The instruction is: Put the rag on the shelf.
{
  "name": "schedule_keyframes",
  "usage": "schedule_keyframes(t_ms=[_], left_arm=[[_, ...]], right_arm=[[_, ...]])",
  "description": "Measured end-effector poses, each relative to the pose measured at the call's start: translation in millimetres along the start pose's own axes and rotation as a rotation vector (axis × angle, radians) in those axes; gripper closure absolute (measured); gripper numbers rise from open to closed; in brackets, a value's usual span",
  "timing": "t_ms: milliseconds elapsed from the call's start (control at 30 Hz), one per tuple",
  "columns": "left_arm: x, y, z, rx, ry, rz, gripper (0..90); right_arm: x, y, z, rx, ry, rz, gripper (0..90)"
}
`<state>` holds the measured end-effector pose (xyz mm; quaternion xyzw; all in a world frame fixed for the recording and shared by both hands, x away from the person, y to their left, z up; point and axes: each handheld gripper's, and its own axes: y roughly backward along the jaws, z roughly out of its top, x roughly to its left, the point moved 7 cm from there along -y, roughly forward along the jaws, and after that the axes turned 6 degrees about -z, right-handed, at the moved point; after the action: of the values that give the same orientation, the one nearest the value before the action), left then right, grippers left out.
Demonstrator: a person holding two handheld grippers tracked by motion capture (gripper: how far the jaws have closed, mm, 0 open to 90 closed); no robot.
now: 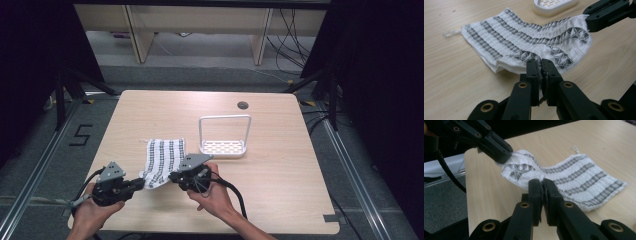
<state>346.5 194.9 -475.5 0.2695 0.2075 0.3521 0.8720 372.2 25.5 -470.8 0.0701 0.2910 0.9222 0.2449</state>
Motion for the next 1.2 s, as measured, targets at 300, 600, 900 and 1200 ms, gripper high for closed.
schedule_keyframes(t_ms=[300,600,900,1200], left_arm=[[-12.7,20.2,54.4,-0.035,-0.038,-0.034,84.4],[-36.9,51.3,111.4,-0.108,-0.05,-0.106,84.3],[-60.9,47.3,152.0,-0.115,-0.073,-0.186,84.3],[-79.3,26.9,183.2,-0.103,-0.105,-0.216,84.3]], right_arm=[[-16.2,38.3,36.5,-0.062,-0.025,-0.021,86.2],[-29.7,97.5,87.2,-0.172,-0.045,-0.057,86.2],[-45.1,140.9,93.7,-0.2,-0.036,-0.106,86.3],[-65.2,174.1,85.3,-0.225,-0.092,-0.167,86.2]])
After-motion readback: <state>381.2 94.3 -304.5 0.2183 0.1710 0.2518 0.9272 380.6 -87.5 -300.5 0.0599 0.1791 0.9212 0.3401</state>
